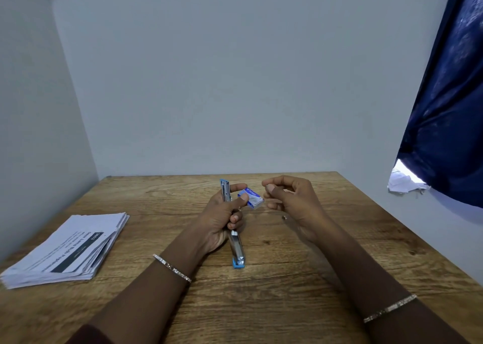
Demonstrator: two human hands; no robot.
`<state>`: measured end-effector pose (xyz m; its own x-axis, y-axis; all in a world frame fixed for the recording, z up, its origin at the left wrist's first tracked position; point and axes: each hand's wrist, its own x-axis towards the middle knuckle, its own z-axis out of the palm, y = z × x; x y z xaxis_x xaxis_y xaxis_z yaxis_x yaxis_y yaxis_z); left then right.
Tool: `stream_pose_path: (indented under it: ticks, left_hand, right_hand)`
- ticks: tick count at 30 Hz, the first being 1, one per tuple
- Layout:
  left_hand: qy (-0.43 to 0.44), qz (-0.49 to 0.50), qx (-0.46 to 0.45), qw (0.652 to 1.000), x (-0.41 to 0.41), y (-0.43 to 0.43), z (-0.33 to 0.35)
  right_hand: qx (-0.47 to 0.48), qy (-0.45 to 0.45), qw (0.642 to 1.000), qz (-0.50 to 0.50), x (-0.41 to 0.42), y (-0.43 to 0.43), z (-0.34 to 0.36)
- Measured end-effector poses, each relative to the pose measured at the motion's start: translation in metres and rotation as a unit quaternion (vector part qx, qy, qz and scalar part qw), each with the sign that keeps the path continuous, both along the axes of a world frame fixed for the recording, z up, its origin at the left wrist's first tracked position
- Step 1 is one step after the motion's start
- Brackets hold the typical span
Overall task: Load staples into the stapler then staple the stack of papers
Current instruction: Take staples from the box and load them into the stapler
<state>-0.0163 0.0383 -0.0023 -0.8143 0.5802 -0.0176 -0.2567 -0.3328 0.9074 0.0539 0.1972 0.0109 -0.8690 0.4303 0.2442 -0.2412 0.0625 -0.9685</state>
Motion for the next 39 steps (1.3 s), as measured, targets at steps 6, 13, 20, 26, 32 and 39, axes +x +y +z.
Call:
stream_pose_path:
  ticks: [6,13,20,26,32,39]
  left_hand:
    - [0.020,-0.011,-0.033,0.999,0.004,0.001,0.001]
    - [0.025,-0.037,-0.075,0.996,0.005,0.001,0.001]
    - [0.041,-0.044,-0.116,0.991,0.003,0.004,-0.002]
    - [0.009,-0.022,-0.099,0.995,-0.001,0.002,0.002]
    - [-0.059,-0.020,-0.036,0.997,-0.007,0.000,0.003]
    - [-0.165,-0.051,0.056,0.983,-0.007,-0.003,0.006]
  right_hand:
    - [0.024,-0.046,0.998,0.027,-0.002,-0.003,-0.004]
    - [0.081,-0.073,0.994,0.006,-0.006,-0.006,-0.013]
    - [0.152,-0.153,0.975,-0.051,-0.007,0.001,-0.015]
    - [0.279,-0.163,0.943,-0.079,0.000,-0.005,-0.009]
    - [0.316,-0.136,0.932,-0.114,0.004,-0.009,-0.003]
    - [0.191,0.040,0.977,-0.087,0.005,-0.015,0.008]
